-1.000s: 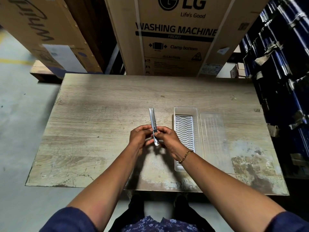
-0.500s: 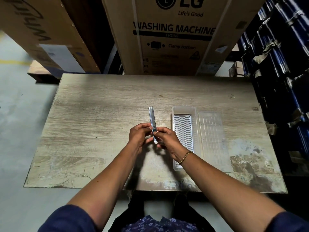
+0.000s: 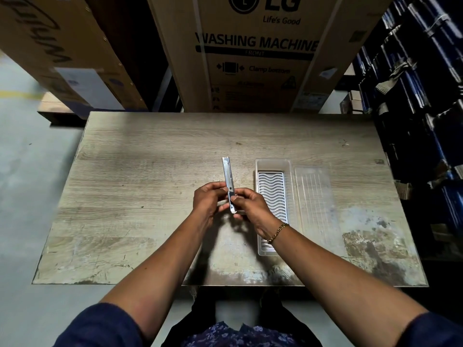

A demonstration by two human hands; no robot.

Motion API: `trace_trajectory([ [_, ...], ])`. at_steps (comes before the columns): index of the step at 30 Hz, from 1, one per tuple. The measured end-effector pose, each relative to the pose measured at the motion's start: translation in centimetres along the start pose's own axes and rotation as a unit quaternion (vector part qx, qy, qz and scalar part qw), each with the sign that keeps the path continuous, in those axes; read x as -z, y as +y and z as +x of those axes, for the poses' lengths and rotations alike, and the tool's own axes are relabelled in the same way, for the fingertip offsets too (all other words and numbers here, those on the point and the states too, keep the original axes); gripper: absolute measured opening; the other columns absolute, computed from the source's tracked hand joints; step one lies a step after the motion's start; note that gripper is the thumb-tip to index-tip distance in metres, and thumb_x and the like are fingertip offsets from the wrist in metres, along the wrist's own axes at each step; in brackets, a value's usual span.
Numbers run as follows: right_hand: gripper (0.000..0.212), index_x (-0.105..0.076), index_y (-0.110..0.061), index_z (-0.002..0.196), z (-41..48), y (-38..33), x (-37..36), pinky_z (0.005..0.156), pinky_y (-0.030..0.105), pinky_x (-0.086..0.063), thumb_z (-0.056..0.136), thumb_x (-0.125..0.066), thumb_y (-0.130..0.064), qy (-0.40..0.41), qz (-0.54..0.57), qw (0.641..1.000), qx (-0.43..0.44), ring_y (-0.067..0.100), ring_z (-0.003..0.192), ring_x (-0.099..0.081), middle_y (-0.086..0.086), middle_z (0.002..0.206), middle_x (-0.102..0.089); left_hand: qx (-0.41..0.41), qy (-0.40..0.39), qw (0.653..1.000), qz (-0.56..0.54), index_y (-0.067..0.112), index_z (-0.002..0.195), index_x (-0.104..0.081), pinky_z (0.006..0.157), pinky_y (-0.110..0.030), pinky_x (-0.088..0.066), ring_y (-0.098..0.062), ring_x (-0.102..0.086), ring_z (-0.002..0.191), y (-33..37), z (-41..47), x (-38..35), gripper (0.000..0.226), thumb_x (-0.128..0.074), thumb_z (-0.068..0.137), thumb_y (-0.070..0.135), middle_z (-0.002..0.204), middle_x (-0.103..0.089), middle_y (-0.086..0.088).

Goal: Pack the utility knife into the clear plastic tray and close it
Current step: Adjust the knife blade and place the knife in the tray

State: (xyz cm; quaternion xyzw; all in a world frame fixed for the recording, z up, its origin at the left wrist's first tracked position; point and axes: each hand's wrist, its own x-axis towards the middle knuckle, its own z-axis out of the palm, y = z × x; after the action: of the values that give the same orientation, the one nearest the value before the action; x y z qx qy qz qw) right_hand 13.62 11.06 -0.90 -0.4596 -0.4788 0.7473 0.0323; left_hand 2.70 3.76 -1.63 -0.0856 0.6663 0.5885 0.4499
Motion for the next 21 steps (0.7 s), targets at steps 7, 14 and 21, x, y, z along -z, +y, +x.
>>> trace_trajectory([
  [7, 0.018, -0.066, -0.02, 0.099, -0.2, 0.2, 0.7, 0.056, 0.021, -0.05, 0.098, -0.058, -0.004, -0.002, -0.015, 1.0, -0.005, -0.002, 0.053, -0.065, -0.012, 0.063, -0.073, -0.013, 0.0, 1.0, 0.024, 0.003, 0.105, -0.07, 0.05, -0.022, -0.057, -0.004, -0.071, 0.055, 0.0, -0.5, -0.6, 0.017, -0.065, 0.09, -0.004, 0.084, -0.074, -0.008],
  [14, 0.028, -0.068, -0.011, 0.113, -0.1, -1.6, 2.0, 0.052, 0.02, -0.05, 0.095, -0.046, -0.007, 0.029, 0.044, 0.999, 0.001, 0.014, 0.07, -0.068, 0.004, 0.089, -0.071, -0.023, -0.033, 0.997, 0.065, 0.01, 0.094, -0.068, 0.047, -0.019, -0.054, -0.004, -0.069, 0.054, 0.0, -0.8, -1.9, 0.012, -0.066, 0.091, -0.001, 0.082, -0.071, -0.008],
  [21, 0.027, -0.069, -0.021, 0.102, 0.5, -3.8, 4.8, 0.066, 0.029, -0.052, 0.096, -0.043, -0.021, 0.05, 0.067, 0.996, 0.0, 0.012, 0.08, -0.062, -0.003, 0.096, -0.067, -0.015, -0.077, 0.993, 0.094, 0.011, 0.093, -0.065, 0.045, -0.021, -0.053, -0.004, -0.068, 0.051, -0.1, -1.3, -4.6, 0.014, -0.062, 0.093, -0.002, 0.078, -0.07, -0.005],
])
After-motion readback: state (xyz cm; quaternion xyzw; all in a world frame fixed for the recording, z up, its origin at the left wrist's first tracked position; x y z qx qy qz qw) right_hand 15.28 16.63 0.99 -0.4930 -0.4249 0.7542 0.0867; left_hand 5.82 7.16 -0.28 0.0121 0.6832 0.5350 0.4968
